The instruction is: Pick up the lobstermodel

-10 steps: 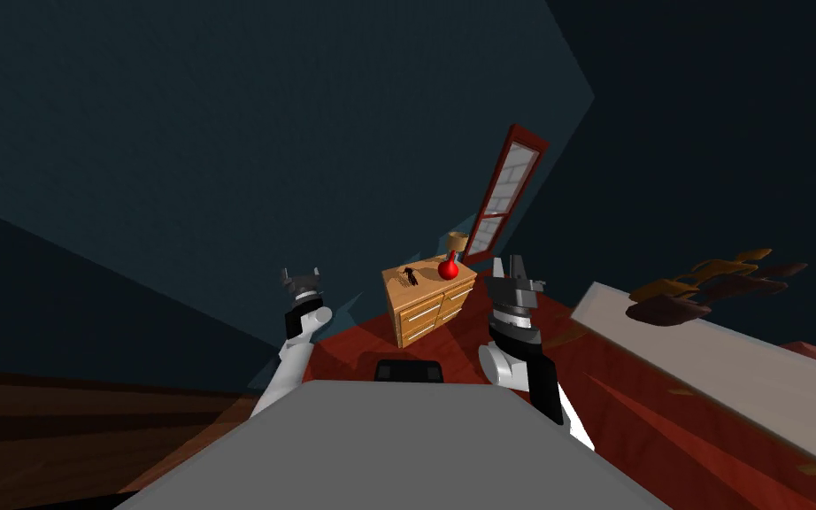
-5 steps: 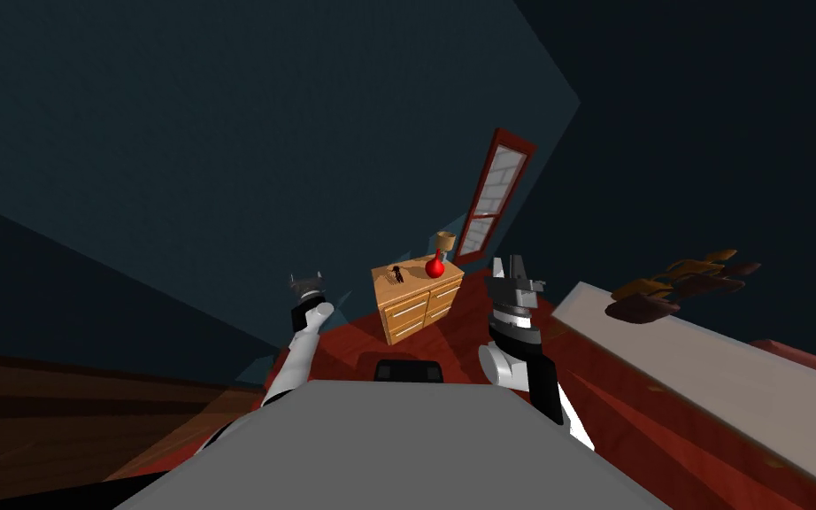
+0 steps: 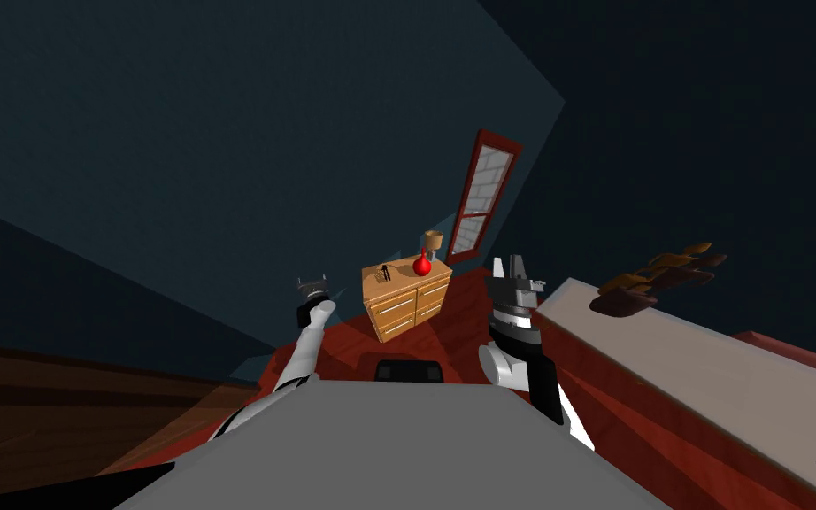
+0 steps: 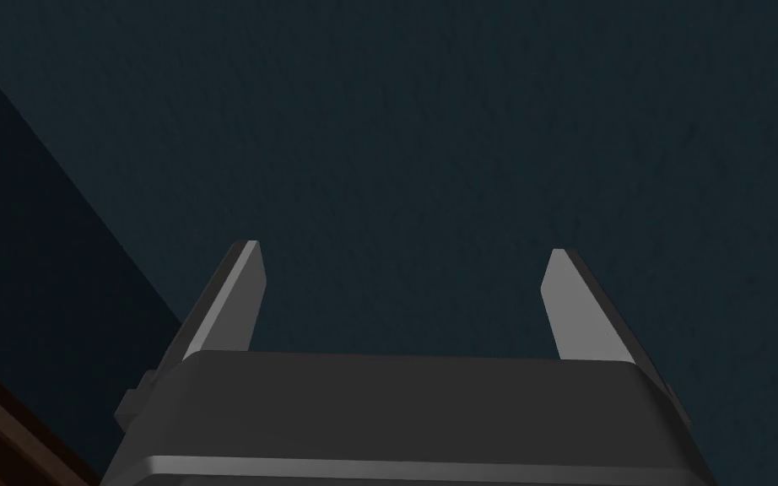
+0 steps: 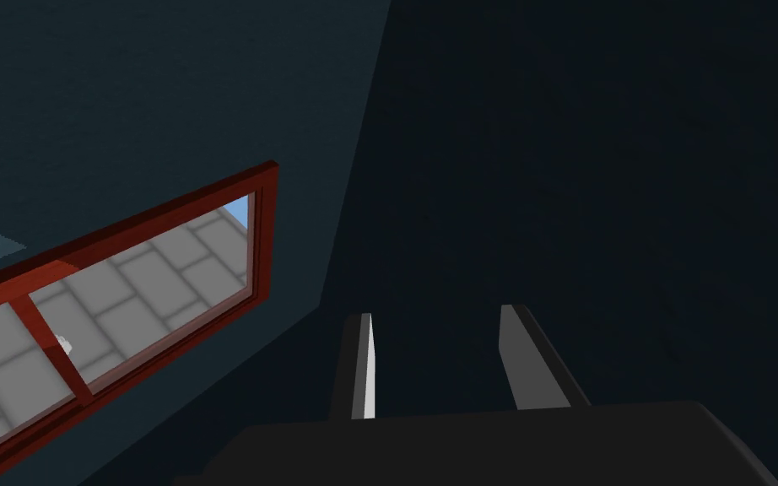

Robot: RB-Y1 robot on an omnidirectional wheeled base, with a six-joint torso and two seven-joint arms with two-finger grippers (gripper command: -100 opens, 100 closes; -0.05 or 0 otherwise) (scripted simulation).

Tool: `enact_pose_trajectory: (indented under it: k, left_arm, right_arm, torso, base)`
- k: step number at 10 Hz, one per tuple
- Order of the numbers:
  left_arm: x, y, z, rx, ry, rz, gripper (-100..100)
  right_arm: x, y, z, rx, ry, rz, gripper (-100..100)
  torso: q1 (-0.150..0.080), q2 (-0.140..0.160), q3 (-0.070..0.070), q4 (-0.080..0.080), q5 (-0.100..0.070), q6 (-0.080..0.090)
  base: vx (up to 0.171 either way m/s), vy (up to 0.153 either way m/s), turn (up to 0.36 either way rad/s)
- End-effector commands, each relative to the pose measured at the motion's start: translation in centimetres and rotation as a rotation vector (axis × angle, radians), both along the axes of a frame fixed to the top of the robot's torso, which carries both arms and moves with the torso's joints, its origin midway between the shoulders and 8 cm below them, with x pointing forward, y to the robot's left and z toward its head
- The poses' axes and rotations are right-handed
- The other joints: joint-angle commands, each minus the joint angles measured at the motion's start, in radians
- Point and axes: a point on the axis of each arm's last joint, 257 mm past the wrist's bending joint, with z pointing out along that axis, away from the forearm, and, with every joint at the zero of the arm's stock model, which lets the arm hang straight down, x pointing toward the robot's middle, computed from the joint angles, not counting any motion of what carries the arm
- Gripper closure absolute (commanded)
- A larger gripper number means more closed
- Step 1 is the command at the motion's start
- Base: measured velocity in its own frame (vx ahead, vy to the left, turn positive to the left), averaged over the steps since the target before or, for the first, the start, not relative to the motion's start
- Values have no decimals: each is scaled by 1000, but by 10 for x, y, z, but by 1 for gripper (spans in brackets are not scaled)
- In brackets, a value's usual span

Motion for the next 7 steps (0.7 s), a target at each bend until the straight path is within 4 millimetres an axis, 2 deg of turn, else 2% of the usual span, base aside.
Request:
enact_pose_trajectory:
  k: [1,2,4,5,6,7]
  left_arm:
    - [6,-2,-19,-55,20,-5,-100]
    - [6,-2,-22,-57,24,-5,-100]
    - [20,-11,-57,-159,71,-25,-100]
    - [20,-11,-58,-160,72,-25,-100]
    - [27,-19,-76,-209,96,-38,-100]
    - [27,-19,-76,-209,96,-38,-100]
  right_arm:
    - [0,0,0,0,0,0,0]
    - [0,0,0,0,0,0,0]
    - [0,0,0,0,0,0,0]
    - [0,0,0,0,0,0,0]
    - [0,0,0,0,0,0,0]
    - [0,0,0,0,0,0,0]
  torso:
    - [0,0,0,0,0,0]
    - [-3,1,0,0,0,0]
    - [-7,1,1,0,-1,1]
    - [-11,1,1,0,-2,1]
    - [-8,1,1,0,-2,0]
    - [-8,1,0,0,-2,0]
  base:
    - [-29,-139,-32]
    - [-35,-146,-2]
    - [-34,-234,-33]
    - [-32,-204,-6]
    - [-13,-201,-25]
    - [2,-164,-12]
